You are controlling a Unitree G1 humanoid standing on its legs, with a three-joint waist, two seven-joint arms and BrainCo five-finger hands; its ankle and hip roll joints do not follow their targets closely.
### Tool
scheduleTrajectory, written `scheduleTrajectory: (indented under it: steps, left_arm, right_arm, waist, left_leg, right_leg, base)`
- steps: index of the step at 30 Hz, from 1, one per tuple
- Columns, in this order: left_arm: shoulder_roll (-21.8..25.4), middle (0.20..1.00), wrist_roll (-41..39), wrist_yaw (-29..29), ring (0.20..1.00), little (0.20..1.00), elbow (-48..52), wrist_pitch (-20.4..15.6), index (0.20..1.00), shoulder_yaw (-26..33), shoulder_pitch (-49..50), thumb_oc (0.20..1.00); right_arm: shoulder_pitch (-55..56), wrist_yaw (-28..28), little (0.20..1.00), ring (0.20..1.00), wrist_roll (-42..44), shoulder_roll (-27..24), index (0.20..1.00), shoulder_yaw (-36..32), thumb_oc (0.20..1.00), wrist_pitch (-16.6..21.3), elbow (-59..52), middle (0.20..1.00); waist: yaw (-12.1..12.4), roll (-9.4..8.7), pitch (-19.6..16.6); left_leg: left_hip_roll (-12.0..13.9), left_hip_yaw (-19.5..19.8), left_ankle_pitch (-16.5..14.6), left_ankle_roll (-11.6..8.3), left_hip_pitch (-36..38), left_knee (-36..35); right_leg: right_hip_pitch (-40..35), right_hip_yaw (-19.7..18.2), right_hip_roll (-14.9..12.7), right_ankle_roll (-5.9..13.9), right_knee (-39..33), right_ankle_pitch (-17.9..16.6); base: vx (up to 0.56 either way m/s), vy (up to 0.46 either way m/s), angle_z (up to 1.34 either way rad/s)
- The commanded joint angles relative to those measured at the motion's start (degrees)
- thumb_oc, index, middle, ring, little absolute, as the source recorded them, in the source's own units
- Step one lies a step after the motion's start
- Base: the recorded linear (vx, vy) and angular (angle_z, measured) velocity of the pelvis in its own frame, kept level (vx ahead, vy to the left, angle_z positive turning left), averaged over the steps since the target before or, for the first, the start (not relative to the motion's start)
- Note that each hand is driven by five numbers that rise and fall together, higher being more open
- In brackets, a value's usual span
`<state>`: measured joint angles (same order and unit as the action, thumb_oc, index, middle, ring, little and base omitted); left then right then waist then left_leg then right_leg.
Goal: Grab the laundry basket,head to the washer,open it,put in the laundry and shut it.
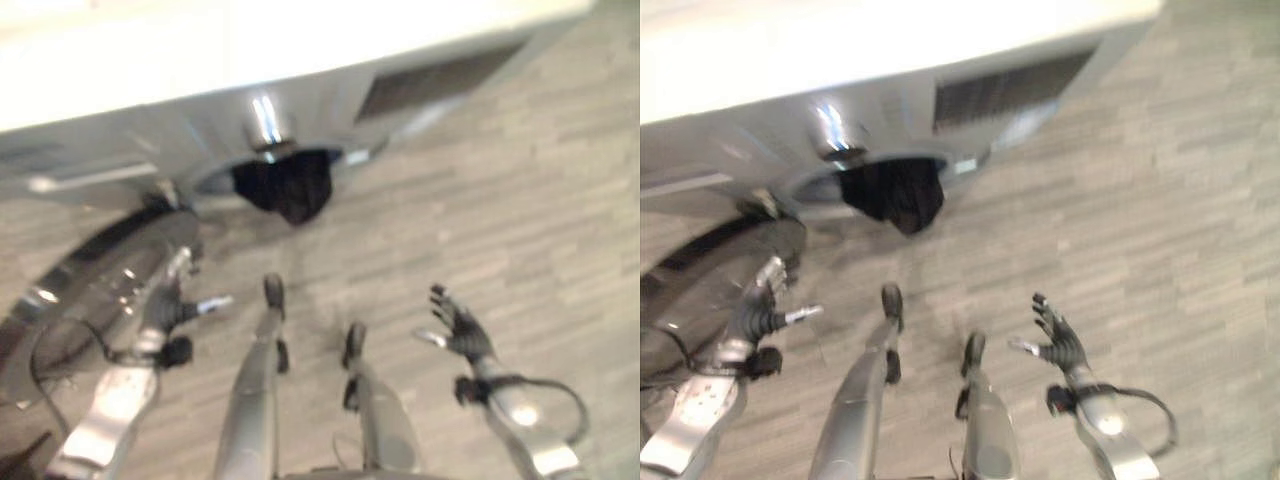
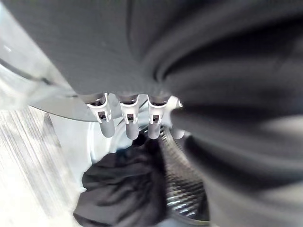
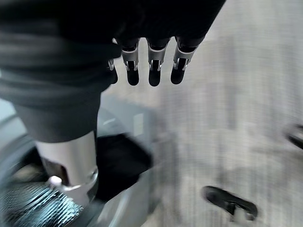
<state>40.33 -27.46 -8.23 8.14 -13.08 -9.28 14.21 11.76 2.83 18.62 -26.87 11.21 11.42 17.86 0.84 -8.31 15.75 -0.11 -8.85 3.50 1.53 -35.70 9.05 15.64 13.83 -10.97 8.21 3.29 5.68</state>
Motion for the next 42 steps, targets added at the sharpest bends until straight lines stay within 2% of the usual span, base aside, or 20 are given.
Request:
scheduleTrajectory:
  steps: [1,2,3,4,6,7,11,13,14,15,16,17,18,19,21,24,25,30,36,42]
  left_arm:
    - [-4.1,1.0,-5.5,2.9,1.0,1.0,-0.7,-2.3,1.0,-0.4,-4.8,1.0]
    - [-4.6,1.0,-6.0,3.4,1.0,1.0,-1.3,-2.6,1.0,-0.8,-4.7,1.0]
    - [-6.3,1.0,-5.4,4.3,1.0,1.0,-3.7,-2.4,1.0,-1.9,-5.6,1.0]
    - [-7.2,1.0,-5.6,4.4,1.0,1.0,-4.1,-2.4,1.0,-1.8,-6.2,1.0]
    - [-7.2,1.0,-5.6,4.4,1.0,1.0,-4.2,-2.4,1.0,-1.9,-6.2,1.0]
    - [-8.0,1.0,-5.3,4.4,1.0,1.0,-3.7,-2.1,1.0,-0.9,-4.7,1.0]
    - [-7.9,1.0,-4.9,5.6,1.0,1.0,-3.9,-0.7,1.0,-0.4,-2.3,1.0]
    - [-7.8,1.0,-4.4,6.1,1.0,1.0,-3.8,0.1,1.0,-0.6,-1.2,1.0]
    - [-7.9,1.0,-3.2,6.8,1.0,1.0,-4.1,0.6,1.0,-0.8,-0.9,1.0]
    - [-7.9,1.0,-2.5,7.2,1.0,1.0,-3.9,0.9,1.0,-0.8,-0.7,1.0]
    - [-7.8,1.0,-2.1,7.4,1.0,1.0,-3.8,1.0,1.0,-0.8,-0.7,1.0]
    - [-7.8,1.0,-2.1,7.4,1.0,1.0,-3.8,1.0,1.0,-0.9,-0.6,1.0]
    - [-7.8,1.0,-1.5,7.8,1.0,1.0,-3.8,1.2,1.0,-0.4,-0.4,1.0]
    - [-8.6,1.0,-0.6,7.9,1.0,1.0,-4.4,1.3,1.0,-0.7,-0.4,1.0]
    - [-9.4,1.0,0.4,8.5,1.0,1.0,-5.0,1.3,1.0,-1.4,-0.5,1.0]
    - [-10.1,1.0,2.0,9.0,1.0,1.0,-5.3,1.4,1.0,-2.3,-0.8,1.0]
    - [-10.3,1.0,2.5,9.8,1.0,1.0,-5.5,1.8,1.0,-2.9,-1.0,1.0]
    - [-10.2,1.0,2.5,9.8,1.0,1.0,-5.8,1.8,1.0,-3.5,-1.3,1.0]
    - [-9.3,1.0,1.2,9.2,1.0,1.0,-5.9,2.1,1.0,-3.7,-1.6,1.0]
    - [-8.9,1.0,0.6,8.0,1.0,1.0,-5.8,1.6,1.0,-4.2,-3.7,1.0]
  right_arm:
    - [-6.6,2.0,1.0,1.0,-0.1,2.4,1.0,0.1,1.0,-0.5,13.9,1.0]
    - [-6.6,2.7,1.0,1.0,0.0,3.2,1.0,-0.4,1.0,-0.1,14.2,1.0]
    - [-6.1,3.7,1.0,1.0,1.2,4.3,1.0,-2.1,1.0,0.1,13.8,1.0]
    - [-5.9,4.1,1.0,1.0,1.5,4.4,1.0,-2.7,1.0,-0.1,13.4,1.0]
    - [-5.9,4.1,1.0,1.0,1.5,4.4,1.0,-2.8,1.0,-0.1,13.4,1.0]
    - [-5.6,3.8,1.0,1.0,1.7,5.1,1.0,-2.5,1.0,-0.6,13.9,1.0]
    - [-6.1,3.4,1.0,1.0,2.8,7.8,1.0,-3.3,1.0,-1.6,18.1,1.0]
    - [-6.5,3.0,1.0,1.0,3.5,8.8,1.0,-3.7,1.0,-2.2,19.5,1.0]
    - [-6.8,2.7,1.0,1.0,4.4,9.5,1.0,-4.1,1.0,-2.4,20.0,1.0]
    - [-6.4,2.5,1.0,1.0,4.8,9.8,1.0,-4.2,1.0,-2.6,19.6,1.0]
    - [-6.1,2.4,1.0,1.0,4.9,10.0,1.0,-4.4,1.0,-2.8,19.5,1.0]
    - [-6.1,2.4,1.0,1.0,4.9,10.0,1.0,-4.4,1.0,-2.8,19.5,1.0]
    - [-5.9,2.4,1.0,1.0,5.1,10.4,1.0,-4.7,1.0,-3.1,20.2,1.0]
    - [-5.3,2.5,1.0,1.0,5.8,11.1,1.0,-5.5,1.0,-3.4,21.4,1.0]
    - [-4.4,2.4,1.0,1.0,6.4,11.4,1.0,-6.6,1.0,-3.7,21.9,1.0]
    - [-3.7,2.4,1.0,1.0,6.3,12.1,1.0,-8.0,1.0,-4.4,24.6,1.0]
    - [-3.5,2.6,1.0,1.0,5.7,12.4,1.0,-8.9,1.0,-4.8,26.0,1.0]
    - [-4.3,2.6,1.0,1.0,5.8,12.5,1.0,-8.8,1.0,-5.2,27.7,1.0]
    - [-7.7,2.3,1.0,1.0,4.7,12.3,1.0,-4.8,1.0,-5.3,28.4,1.0]
    - [-9.5,2.5,1.0,1.0,5.2,12.7,1.0,-2.8,1.0,-4.8,28.5,1.0]
  waist:
    - [-0.8,3.63,0.9]
    - [-0.5,4.17,1.6]
    - [-0.4,5.03,1.5]
    - [-0.9,5.8,1.1]
    - [-0.7,5.91,1.2]
    - [-0.7,6.72,-0.4]
    - [-1.0,7.53,-1.9]
    - [-1.9,8.62,-1.8]
    - [-2.4,10.03,-1.8]
    - [-2.6,10.61,-1.8]
    - [-2.8,11.03,-1.8]
    - [-2.9,10.99,-1.9]
    - [-3.1,11.41,-2.3]
    - [-4.1,11.24,-2.5]
    - [-5.4,10.75,-2.7]
    - [-6.4,9.77,-3.5]
    - [-5.7,8.38,-4.5]
    - [-5.5,7.46,-5.0]
    - [-4.5,7.4,-3.0]
    - [-4.6,8.21,0.0]
  left_leg:
    - [3.2,1.9,-5.2,-1.22,6.3,0.1]
    - [2.7,1.6,-5.6,-1.46,7.4,1.6]
    - [3.0,-4.2,-4.8,-2.55,5.5,7.7]
    - [4.9,-9.7,-3.4,-3.28,5.3,10.4]
    - [5.1,-9.8,-3.5,-3.46,5.2,10.8]
    - [5.1,-12.9,-6.5,-1.72,9.9,7.5]
    - [1.8,-10.2,-11.0,2.32,17.2,5.1]
    - [0.2,-8.6,-12.2,4.12,22.2,2.8]
    - [-0.2,-7.5,-12.7,4.94,26.3,1.2]
    - [-0.4,-6.6,-12.5,4.97,27.9,0.3]
    - [0.0,-6.7,-11.0,4.87,28.6,-0.3]
    - [-0.4,-5.8,-12.3,4.66,29.1,-0.3]
    - [0.0,-4.8,-11.3,3.99,30.5,-1.1]
    - [-0.5,-1.8,-12.0,2.97,32.5,-1.4]
    - [-1.4,0.9,-13.6,2.09,34.0,-0.9]
    - [-2.6,4.0,-14.5,1.44,34.5,0.1]
    - [-3.5,5.0,-15.2,0.97,33.9,0.9]
    - [-3.1,7.4,-15.2,-0.46,30.9,3.2]
    - [0.3,7.5,-12.7,-1.96,27.2,2.1]
    - [1.8,7.7,-10.3,-3.11,24.5,0.2]
  right_leg:
    - [3.6,0.6,0.4,-0.08,6.2,-3.9]
    - [0.9,1.8,0.1,-0.38,5.8,-3.1]
    - [-4.3,5.6,-0.7,-1.5,4.2,-2.0]
    - [-6.1,7.5,-0.4,-2.18,3.2,-1.3]
    - [-6.3,7.4,-0.2,-2.32,3.0,-1.3]
    - [-7.2,8.4,-0.1,-1.97,3.6,0.0]
    - [-8.1,8.1,-3.4,0.21,16.5,-3.5]
    - [-6.9,4.2,-3.1,2.13,26.6,-7.5]
    - [-4.7,1.4,-2.4,2.75,33.0,-7.9]
    - [-3.1,0.8,-2.4,2.17,34.1,-7.0]
    - [-1.8,1.7,-2.7,0.71,31.8,-7.6]
    - [-2.1,0.8,-2.7,1.73,32.3,-6.6]
    - [-1.3,1.6,-4.7,0.63,25.3,-7.8]
    - [-1.6,-0.4,-6.4,1.31,16.0,-9.5]
    - [-2.6,-4.3,-7.6,2.82,8.0,-12.9]
    - [-3.8,-7.2,-9.6,4.55,3.2,-17.8]
    - [-6.4,-5.2,-10.5,5.29,1.5,-18.0]
    - [-8.2,-2.3,-10.7,6.29,-0.4,-19.1]
    - [-5.5,-0.5,-8.4,4.73,0.1,-15.2]
    - [-2.2,-0.9,-7.1,3.55,0.1,-13.5]
  base:
    - [0.06,-0.006,0.14]
    - [0.07,-0.067,0.21]
    - [0.03,-0.066,0.62]
    - [0.01,-0.061,1.13]
    - [0.02,0.079,1.31]
    - [0.12,0.223,0.45]
    - [0.17,0.231,-0.16]
    - [0.19,0.224,0.62]
    - [0.23,0.158,0.8]
    - [0.19,0.056,0.68]
    - [0.14,-0.019,0.35]
    - [0.13,-0.141,0.49]
    - [0.29,-0.245,0.78]
    - [0.3,-0.323,1.01]
    - [0.25,-0.22,1.37]
    - [0.14,-0.157,1.26]
    - [0.09,-0.183,0.92]
    - [0.0,-0.157,0.78]
    - [-0.05,-0.139,-0.06]
    - [-0.09,-0.067,-0.08]
